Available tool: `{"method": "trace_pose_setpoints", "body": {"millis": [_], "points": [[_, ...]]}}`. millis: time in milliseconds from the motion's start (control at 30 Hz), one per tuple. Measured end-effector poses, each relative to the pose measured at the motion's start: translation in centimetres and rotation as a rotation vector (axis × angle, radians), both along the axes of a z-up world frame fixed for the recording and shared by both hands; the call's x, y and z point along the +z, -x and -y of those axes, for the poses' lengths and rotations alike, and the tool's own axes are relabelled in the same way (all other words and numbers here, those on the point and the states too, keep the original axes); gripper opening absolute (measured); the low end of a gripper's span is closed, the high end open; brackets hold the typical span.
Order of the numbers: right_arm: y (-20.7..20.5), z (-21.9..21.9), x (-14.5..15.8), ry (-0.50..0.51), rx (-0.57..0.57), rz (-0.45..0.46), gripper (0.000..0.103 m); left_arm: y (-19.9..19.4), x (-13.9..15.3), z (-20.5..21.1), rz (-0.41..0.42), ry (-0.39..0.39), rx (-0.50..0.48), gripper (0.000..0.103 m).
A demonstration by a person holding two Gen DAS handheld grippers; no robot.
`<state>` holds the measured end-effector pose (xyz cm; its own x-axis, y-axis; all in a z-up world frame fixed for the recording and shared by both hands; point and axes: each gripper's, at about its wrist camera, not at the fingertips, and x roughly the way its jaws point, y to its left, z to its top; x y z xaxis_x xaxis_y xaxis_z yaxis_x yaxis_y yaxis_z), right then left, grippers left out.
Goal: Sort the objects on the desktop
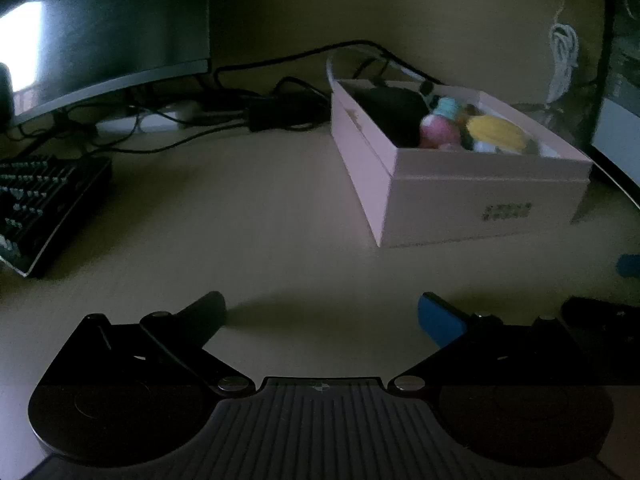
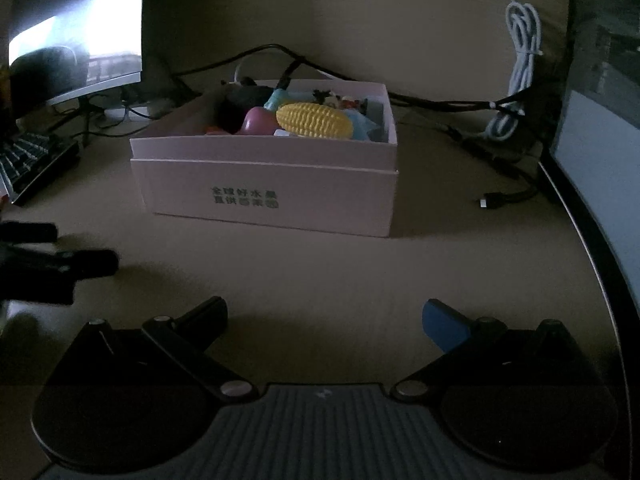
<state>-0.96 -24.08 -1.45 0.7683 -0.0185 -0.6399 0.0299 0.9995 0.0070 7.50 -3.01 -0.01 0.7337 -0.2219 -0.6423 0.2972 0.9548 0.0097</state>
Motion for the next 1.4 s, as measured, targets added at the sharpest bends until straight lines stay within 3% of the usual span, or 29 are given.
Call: {"method": "trace_pose_setpoints", "body": {"millis": [1400], "points": [[-1.03, 0.2, -0.1, -0.001, 0.007, -0.002, 0.103, -0.39, -0.08, 0.09, 0.001, -0.002, 0.003, 0.103]]}}
